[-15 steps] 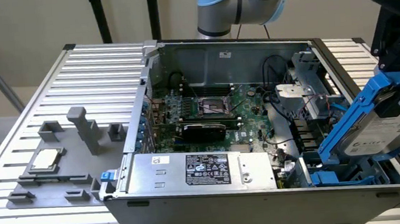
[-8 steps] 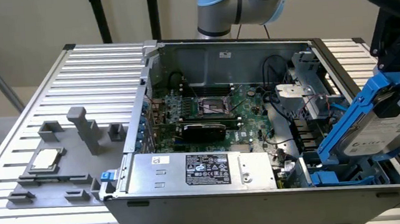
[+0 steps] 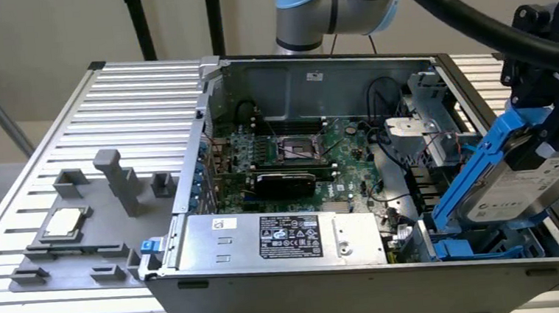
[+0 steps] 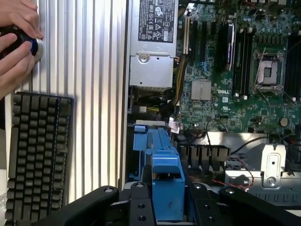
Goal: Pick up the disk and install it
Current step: 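Insert the disk into the insertion slot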
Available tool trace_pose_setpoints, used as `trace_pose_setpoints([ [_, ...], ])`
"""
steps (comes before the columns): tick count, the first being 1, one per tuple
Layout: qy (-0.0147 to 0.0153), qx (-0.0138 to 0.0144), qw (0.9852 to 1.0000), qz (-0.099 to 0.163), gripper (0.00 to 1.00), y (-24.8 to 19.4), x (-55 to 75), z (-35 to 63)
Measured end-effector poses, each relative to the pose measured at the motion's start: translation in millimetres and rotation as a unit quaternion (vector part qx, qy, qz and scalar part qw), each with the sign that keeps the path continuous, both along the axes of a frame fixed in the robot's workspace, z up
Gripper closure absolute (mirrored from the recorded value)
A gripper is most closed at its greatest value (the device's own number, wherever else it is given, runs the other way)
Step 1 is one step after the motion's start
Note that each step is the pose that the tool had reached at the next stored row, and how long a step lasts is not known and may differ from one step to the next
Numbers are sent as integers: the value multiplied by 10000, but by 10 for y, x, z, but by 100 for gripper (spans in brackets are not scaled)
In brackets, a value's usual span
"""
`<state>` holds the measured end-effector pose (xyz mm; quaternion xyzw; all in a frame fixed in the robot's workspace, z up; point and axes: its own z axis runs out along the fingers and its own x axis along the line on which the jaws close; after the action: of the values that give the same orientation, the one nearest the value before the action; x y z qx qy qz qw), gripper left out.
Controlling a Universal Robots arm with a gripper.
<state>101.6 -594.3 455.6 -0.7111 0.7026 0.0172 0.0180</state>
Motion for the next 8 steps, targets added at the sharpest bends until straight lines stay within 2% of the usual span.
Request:
trace_pose_setpoints([
  [8, 0, -1, 10000, -12, 100, 7, -1, -96],
])
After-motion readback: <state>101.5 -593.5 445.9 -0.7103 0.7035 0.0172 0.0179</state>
